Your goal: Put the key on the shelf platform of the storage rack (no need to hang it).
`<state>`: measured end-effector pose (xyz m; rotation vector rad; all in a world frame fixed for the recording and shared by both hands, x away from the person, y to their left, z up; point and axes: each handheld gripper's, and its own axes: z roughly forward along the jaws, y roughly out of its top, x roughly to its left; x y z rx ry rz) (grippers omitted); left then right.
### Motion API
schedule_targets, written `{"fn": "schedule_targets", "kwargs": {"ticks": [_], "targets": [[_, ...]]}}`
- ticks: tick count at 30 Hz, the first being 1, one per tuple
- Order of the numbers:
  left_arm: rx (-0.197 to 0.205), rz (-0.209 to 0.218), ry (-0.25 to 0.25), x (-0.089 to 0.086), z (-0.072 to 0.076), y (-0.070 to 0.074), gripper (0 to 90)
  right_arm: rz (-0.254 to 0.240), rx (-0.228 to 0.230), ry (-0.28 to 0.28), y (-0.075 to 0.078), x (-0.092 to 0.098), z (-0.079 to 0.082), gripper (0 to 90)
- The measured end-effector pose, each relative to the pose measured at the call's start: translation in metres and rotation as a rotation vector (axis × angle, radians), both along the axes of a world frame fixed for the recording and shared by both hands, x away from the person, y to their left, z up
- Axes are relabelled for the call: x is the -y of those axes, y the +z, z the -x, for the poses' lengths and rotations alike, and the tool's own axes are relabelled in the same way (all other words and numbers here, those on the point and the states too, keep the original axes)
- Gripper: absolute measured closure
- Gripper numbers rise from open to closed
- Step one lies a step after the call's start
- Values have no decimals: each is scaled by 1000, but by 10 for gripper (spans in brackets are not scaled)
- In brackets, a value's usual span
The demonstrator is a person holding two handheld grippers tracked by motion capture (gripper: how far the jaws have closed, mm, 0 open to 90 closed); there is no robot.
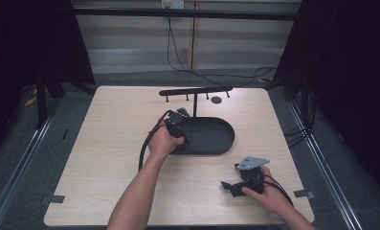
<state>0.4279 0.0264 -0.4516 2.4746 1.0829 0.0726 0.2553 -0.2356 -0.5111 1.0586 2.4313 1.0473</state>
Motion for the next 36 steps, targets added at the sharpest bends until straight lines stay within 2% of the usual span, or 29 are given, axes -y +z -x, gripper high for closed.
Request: {"fn": "schedule_targets", "kwargs": {"ticks": [1, 7, 8, 22, 28, 34, 35, 36], "targets": [[5, 10, 13, 0, 0, 0, 691, 0, 0, 0, 0, 0, 0, 119], [-5, 14, 1, -2, 1, 3, 661, -2, 0, 1, 0, 0, 0, 119], [-5, 24, 14, -2, 2, 5, 658, -2, -1, 1, 0, 0, 0, 119], [-16, 33, -7, -7, 6, 15, 588, 1, 4, 1, 0, 0, 0, 119], [-2, 40, -5, -10, 8, 22, 559, 1, 4, 1, 0, 0, 0, 119], [-5, 44, -4, -15, 10, 28, 539, 1, 4, 1, 0, 0, 0, 119], [-3, 58, 13, -15, 12, 28, 533, 1, 3, 2, 0, 0, 0, 119], [0, 51, -4, -17, 11, 29, 525, 0, 3, 2, 0, 0, 0, 119]]}}
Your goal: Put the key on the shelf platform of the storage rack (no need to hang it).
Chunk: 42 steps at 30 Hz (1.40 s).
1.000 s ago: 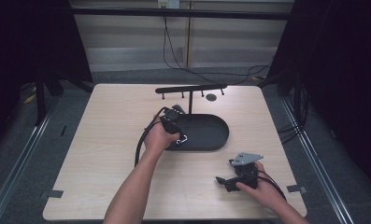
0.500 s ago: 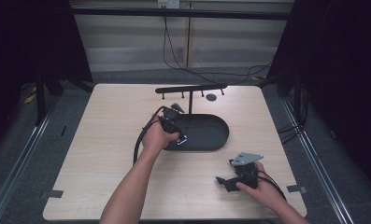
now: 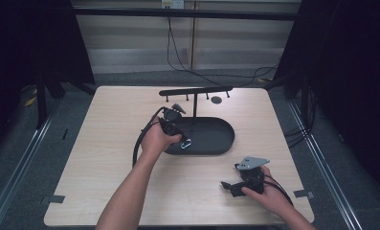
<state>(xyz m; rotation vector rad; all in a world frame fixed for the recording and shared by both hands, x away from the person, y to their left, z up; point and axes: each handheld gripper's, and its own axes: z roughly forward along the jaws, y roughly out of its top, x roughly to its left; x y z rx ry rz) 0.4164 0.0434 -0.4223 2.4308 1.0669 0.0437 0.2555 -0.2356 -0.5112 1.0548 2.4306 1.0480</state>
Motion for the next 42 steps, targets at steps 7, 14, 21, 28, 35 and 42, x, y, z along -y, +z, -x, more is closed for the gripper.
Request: {"fn": "schedule_targets", "kwargs": {"ticks": [7, 14, 21, 28, 35, 42], "targets": [[2, 7, 8, -6, 6, 7, 478, -3, 0, 0, 0, 0, 0, 119], [2, 1, 6, -13, 9, 11, 445, -3, 1, -1, 0, 0, 0, 119], [6, -2, -4, -18, 13, 14, 404, -2, 1, -2, 0, 0, 0, 119], [14, -3, -14, -25, 16, 16, 372, -2, 1, -2, 0, 0, 0, 119], [32, 1, -19, -34, 22, 18, 341, -3, -2, -3, 0, 0, 0, 119], [40, -8, -18, -41, 26, 19, 321, -3, -3, -6, 0, 0, 1, 119]]}}
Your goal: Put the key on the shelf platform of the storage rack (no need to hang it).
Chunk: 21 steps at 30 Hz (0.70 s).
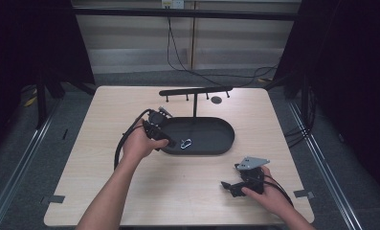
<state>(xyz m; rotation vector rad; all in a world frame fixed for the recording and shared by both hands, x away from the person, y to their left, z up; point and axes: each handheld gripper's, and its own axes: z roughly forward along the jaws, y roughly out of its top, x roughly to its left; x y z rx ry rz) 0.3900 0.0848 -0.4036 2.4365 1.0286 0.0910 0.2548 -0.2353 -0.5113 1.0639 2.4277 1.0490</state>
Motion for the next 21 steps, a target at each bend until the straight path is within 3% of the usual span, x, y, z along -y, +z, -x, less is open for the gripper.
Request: {"fn": "schedule_targets", "kwargs": {"ticks": [9, 21], "targets": [[1, -8, -17, -8, 6, -2, 301, 0, 1, -1, 0, 0, 0, 119], [6, -4, -4, -24, 11, -5, 291, 2, 2, 1, 0, 0, 0, 119]]}}
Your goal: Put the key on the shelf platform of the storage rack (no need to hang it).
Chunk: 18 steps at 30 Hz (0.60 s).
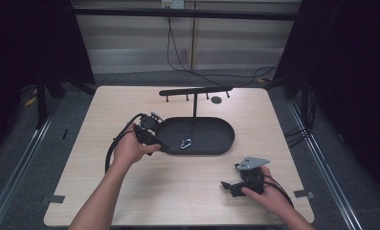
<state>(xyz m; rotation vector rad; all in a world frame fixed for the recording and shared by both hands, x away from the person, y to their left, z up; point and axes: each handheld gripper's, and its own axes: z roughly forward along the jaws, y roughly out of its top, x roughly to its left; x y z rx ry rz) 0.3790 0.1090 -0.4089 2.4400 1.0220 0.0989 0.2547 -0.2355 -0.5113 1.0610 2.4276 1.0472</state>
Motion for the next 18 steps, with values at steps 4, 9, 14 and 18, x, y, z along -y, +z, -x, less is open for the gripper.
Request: {"fn": "schedule_targets", "kwargs": {"ticks": [4, 9, 14, 18], "targets": [[2, -5, -3, -4, 1, -1, 289, 0, 0, -1, 0, 0, 0, 119], [6, -8, -4, -10, 3, -2, 287, 0, 0, -2, 0, 0, 0, 120], [1, -2, 4, -16, 4, -3, 287, 0, 0, -1, 0, 0, 0, 119], [2, -3, 10, -23, 5, -5, 287, 0, -1, -2, 0, 0, 0, 119]]}}
